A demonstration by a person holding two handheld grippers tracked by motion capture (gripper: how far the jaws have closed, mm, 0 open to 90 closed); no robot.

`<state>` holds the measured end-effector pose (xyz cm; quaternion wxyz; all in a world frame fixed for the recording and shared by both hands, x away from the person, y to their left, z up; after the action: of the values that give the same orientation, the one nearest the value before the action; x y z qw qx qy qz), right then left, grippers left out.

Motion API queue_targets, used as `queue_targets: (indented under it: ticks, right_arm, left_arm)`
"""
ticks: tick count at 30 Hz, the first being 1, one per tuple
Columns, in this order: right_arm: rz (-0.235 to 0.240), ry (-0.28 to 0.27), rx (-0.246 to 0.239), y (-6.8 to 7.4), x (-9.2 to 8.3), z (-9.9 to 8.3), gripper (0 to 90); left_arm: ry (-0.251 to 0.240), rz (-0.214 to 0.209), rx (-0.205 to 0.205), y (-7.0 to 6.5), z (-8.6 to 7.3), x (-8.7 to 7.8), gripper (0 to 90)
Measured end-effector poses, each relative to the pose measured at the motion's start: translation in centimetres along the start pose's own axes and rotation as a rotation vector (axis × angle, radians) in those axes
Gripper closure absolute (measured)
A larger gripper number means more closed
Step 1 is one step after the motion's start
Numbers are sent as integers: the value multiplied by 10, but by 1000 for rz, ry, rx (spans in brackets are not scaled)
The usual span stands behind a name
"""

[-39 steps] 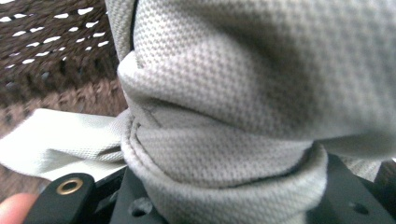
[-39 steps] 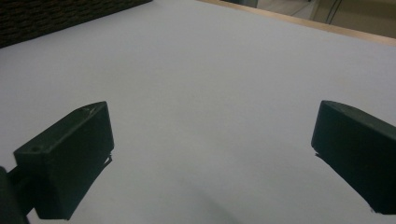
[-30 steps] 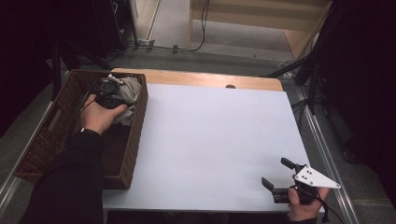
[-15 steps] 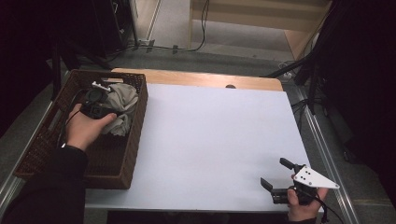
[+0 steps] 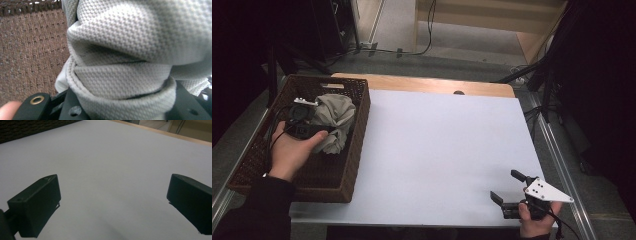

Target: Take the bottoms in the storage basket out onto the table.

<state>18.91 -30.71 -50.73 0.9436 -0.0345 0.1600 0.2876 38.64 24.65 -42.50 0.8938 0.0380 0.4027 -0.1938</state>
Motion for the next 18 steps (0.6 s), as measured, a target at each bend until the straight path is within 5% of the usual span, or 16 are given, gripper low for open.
queue_targets:
  ticks: [18]
  right_arm:
    - [-4,3,-5,0,1,-2,0]
  left_arm:
    - [-311,-21,-31,-11,-7,-45,613]
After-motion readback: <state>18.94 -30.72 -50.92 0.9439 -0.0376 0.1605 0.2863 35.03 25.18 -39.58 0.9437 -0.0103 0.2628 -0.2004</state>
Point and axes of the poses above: each handheld gripper's, and its own axes: x roughly forward along the jaws, z roughly out of its top, y roughly to its left, the point moved 4 cm from there along x, roughly forward along the jaws, and after that the axes turned 6 degrees about -y, right-handed, at the moved point
